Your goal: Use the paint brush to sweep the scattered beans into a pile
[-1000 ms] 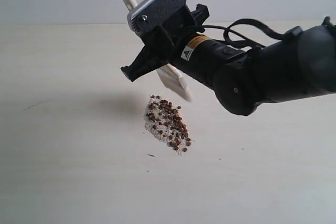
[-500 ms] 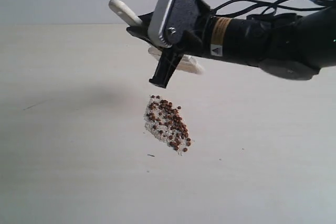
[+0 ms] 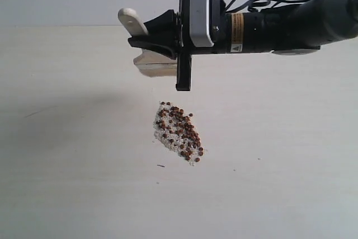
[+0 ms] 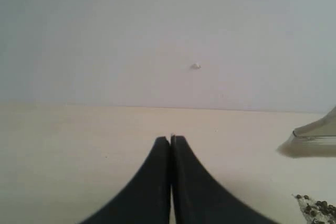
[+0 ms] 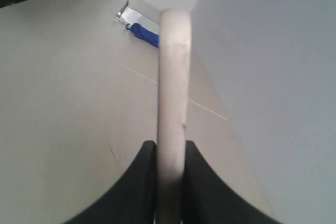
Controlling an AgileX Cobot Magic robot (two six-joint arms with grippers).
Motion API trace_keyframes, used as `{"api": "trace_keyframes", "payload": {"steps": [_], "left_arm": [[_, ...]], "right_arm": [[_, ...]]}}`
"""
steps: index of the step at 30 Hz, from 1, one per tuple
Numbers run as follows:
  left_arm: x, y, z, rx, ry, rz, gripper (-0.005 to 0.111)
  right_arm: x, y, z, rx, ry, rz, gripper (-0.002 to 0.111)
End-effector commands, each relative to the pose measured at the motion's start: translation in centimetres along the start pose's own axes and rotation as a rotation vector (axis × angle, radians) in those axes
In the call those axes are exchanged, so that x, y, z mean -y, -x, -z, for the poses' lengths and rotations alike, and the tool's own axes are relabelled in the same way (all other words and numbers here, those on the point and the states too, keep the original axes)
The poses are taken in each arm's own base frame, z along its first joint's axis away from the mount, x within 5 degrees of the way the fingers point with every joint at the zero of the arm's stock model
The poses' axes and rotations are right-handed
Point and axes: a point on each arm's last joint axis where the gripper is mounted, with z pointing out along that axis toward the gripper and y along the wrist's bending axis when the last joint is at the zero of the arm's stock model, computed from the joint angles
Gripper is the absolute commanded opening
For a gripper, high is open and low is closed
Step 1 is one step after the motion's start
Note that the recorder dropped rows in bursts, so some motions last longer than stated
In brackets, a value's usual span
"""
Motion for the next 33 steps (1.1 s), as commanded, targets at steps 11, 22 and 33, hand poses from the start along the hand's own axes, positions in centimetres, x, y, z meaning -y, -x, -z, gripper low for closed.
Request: {"api": "trace_keyframes", "payload": {"steps": [11,22,33], "left_arm": [[0.0,-0.1,0.0,0.003,-0.005,0.006,0.0],[0.0,-0.1,0.0,0.003,-0.005,0.006,0.0],[0.0,-0.1,0.0,0.003,-0.005,0.006,0.0]], "right_arm": [[1.9,-6.2,-1.0,-0.052,0.171,-0.098,0.0],[1.4,-6.5,-0.6,-0.11,0.233,-0.259,0.0],[1.7,-5.7,-0.5,-0.13,0.224,-0.423,0.0]]}}
